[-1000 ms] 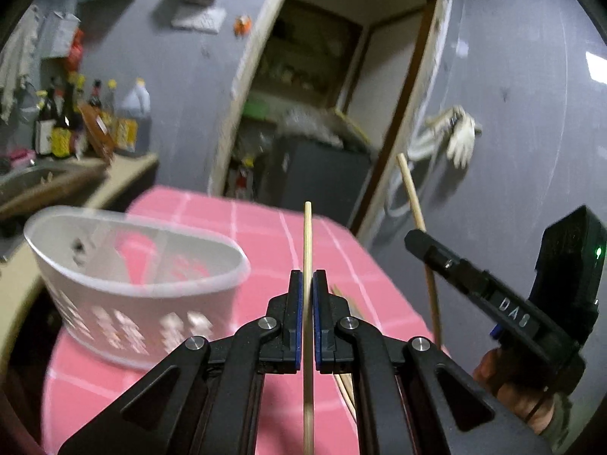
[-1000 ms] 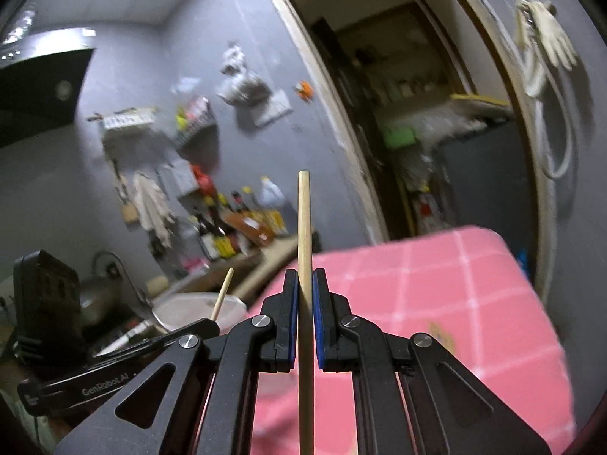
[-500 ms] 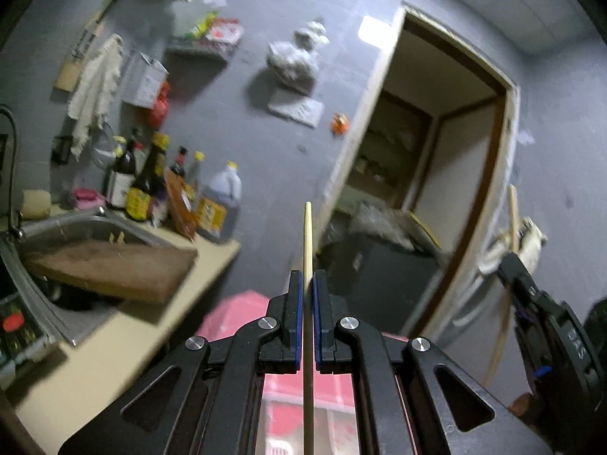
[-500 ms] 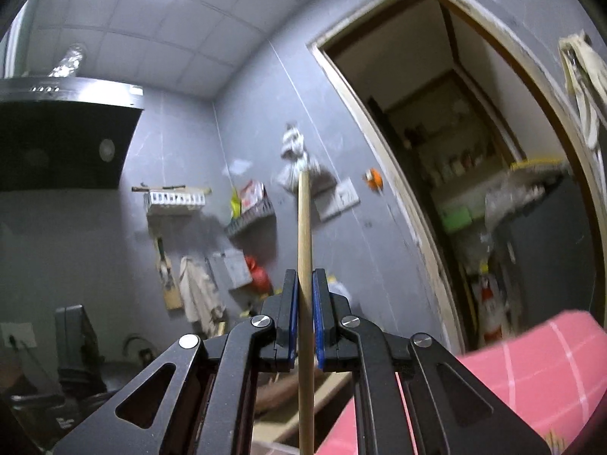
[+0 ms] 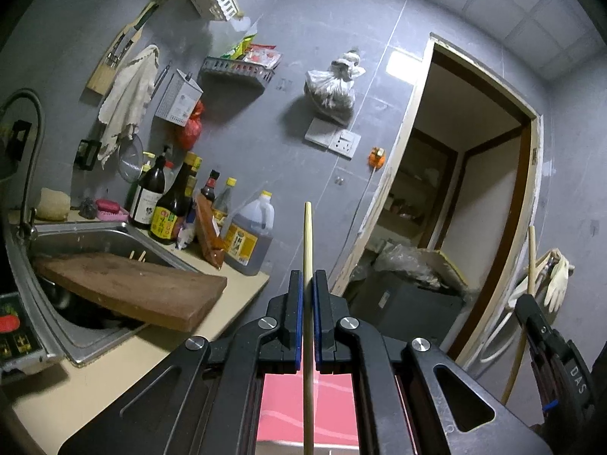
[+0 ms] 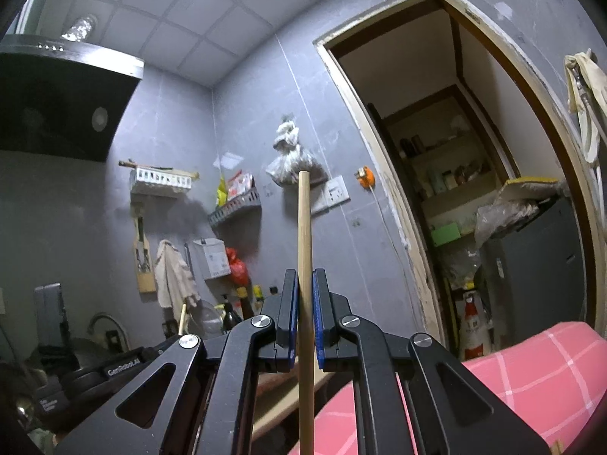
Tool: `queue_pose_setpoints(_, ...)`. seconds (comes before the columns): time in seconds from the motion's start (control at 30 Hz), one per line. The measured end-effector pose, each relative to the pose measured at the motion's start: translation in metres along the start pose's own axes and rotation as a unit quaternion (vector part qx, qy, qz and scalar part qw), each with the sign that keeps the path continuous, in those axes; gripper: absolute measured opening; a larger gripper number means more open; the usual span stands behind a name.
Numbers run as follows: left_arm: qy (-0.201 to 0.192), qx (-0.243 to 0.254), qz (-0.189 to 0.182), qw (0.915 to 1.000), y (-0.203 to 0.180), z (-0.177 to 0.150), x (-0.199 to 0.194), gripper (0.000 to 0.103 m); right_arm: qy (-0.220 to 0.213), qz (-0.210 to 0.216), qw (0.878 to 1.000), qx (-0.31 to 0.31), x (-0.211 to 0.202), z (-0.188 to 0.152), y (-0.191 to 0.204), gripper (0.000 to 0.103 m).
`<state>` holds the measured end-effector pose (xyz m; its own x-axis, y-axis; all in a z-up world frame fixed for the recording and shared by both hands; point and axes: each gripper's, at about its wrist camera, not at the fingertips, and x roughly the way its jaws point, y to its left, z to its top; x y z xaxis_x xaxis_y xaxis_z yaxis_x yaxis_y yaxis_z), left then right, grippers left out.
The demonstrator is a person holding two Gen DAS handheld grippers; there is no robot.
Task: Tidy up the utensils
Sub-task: 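Lift the held chopsticks with both tools and carry them toward the white basket, then lower the chopsticks into the white basket and open both grippers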
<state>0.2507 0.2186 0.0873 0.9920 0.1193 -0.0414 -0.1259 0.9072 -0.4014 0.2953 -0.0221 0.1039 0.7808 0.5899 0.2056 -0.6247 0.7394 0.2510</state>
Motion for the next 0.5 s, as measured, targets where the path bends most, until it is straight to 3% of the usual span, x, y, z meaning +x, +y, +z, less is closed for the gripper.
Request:
queue_pose_setpoints(0.2, 0.007, 0.02, 0.001, 0.9998, -0.01, -0.02, -0.004, 0.003, 0.02, -0.01, 1.0, -0.003, 0.003, -0.01, -0.002, 0.006)
queue_pose_setpoints(0.5, 0.049, 0.056, 0.005, 0.9972, -0.021, -0.046, -0.009, 0.003, 0.102, -0.027, 0.994, -0.022, -0.001, -0.027, -0.002, 0.007)
